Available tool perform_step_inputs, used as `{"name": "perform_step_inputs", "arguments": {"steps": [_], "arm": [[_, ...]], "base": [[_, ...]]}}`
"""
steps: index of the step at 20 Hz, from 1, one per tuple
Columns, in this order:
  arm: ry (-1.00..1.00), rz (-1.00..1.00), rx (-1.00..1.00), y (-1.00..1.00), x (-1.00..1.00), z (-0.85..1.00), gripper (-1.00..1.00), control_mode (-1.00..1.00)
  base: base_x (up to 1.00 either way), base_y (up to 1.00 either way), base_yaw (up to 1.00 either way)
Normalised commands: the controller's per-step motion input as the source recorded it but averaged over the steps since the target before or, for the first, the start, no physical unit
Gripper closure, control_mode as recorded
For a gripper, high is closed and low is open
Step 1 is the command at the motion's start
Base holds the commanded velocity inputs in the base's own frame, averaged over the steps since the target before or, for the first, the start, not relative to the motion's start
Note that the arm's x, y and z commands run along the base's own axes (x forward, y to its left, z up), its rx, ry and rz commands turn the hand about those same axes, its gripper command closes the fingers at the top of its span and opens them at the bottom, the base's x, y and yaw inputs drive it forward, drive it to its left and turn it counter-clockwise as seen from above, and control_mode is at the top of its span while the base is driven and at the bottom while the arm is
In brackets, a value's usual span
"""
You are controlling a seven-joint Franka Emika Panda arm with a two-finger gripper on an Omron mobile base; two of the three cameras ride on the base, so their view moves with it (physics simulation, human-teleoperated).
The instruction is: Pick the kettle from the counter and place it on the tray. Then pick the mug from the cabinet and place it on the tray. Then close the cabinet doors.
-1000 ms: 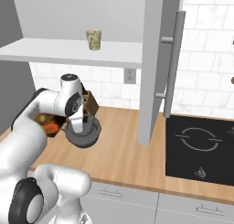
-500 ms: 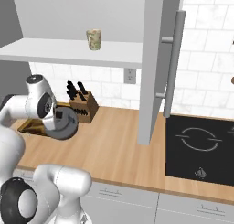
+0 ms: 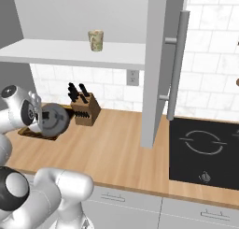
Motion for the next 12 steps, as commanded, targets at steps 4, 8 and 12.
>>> {"name": "perform_step_inputs", "arguments": {"steps": [4, 8, 12], "arm": [[0.0, 0.0, -0.08, 0.57, 0.41, 0.17, 1.0, -1.0], [0.0, 0.0, -0.06, 0.54, 0.35, 0.08, 1.0, -1.0], [-0.02, 0.0, -0.08, 0.5, 0.37, -0.1, 1.0, -1.0]], "base": [[0.0, 0.0, 0.0], [0.0, 0.0, 0.0], [0.0, 0.0, 0.0]]}}
